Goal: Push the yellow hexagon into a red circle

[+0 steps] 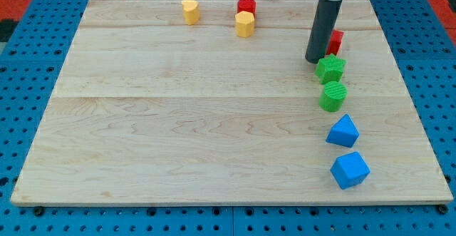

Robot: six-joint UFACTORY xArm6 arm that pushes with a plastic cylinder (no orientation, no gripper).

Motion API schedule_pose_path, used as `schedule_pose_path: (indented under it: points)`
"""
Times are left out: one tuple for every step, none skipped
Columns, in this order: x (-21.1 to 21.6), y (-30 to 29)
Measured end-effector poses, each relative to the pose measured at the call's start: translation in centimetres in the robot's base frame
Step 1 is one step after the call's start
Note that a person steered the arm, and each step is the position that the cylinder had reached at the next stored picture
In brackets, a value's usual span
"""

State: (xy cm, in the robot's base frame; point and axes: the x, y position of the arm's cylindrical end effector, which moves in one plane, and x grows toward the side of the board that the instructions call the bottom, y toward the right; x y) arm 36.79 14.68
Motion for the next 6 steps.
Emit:
schedule_pose_path:
  points:
    - [0.2,0.0]
    - [0.7,0.0]
    - [0.8,0.0]
    - [0.6,-6.5]
    - [-0.6,-12.4]
    - [-3.6,-13.9]
